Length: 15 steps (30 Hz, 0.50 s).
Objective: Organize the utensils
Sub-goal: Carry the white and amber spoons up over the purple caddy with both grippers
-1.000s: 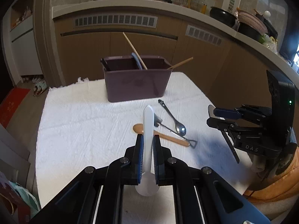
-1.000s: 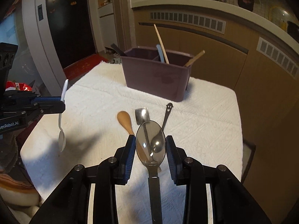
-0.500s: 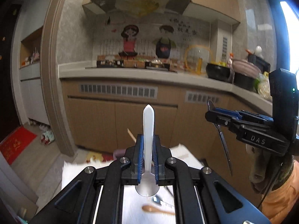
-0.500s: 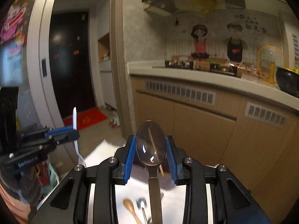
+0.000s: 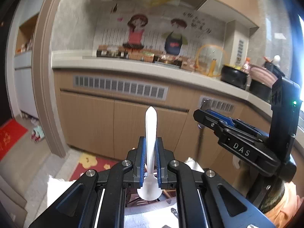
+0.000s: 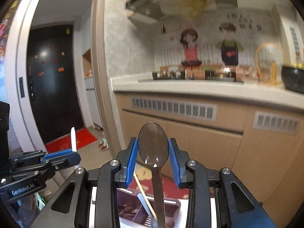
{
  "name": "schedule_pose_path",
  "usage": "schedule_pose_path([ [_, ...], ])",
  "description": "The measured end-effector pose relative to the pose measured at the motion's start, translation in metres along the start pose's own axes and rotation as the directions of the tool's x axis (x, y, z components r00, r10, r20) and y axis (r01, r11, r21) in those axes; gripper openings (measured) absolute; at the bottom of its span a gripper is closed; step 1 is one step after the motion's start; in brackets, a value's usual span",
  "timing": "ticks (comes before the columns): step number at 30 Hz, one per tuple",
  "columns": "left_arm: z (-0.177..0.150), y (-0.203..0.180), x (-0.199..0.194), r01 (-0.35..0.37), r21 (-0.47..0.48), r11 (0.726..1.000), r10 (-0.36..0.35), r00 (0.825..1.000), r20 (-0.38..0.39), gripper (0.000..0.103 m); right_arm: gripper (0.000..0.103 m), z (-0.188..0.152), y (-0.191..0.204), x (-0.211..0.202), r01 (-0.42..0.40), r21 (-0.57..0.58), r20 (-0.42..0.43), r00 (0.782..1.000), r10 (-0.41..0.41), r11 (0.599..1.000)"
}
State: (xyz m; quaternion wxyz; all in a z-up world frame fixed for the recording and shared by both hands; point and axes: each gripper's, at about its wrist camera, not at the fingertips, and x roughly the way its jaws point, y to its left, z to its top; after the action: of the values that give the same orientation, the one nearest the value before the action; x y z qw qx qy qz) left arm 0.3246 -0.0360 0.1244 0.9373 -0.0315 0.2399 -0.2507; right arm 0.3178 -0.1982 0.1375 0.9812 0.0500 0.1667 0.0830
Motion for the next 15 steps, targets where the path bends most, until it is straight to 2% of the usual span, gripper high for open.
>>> schedule_pose_path([
  [4,-0.02,0.012,0.042,0.005,-0.022,1.0,-0.007,0.998,-0.061,0.008,0.033,-0.023,-0.003,0.043,0.062,-0.001,-0.028,0.998,-0.062,0.998],
  [7,-0.037,0.02,0.065,0.005,-0.04,0.999,-0.01,0.993,-0.114,0.008,0.029,-0.042,-0.006,0.065,0.053,0.008,-0.078,0.996,-0.052,0.999],
  [8,-0.04,0.023,0.069,0.006,-0.05,0.999,-0.012,0.992,-0.122,0.008,0.023,-0.047,-0.006,0.066,0.057,0.012,-0.087,0.995,-0.056,0.998],
  [13,-0.038,0.031,0.067,0.016,-0.07,0.997,-0.023,0.995,-0.097,0.008,0.011,-0.043,-0.016,0.056,0.03,0.027,-0.08,0.996,-0.028,0.999],
  [15,-0.038,0.031,0.065,0.021,-0.07,0.997,-0.027,0.995,-0.093,0.008,0.011,-0.038,-0.017,0.052,0.021,0.022,-0.092,0.996,-0.019,1.0],
])
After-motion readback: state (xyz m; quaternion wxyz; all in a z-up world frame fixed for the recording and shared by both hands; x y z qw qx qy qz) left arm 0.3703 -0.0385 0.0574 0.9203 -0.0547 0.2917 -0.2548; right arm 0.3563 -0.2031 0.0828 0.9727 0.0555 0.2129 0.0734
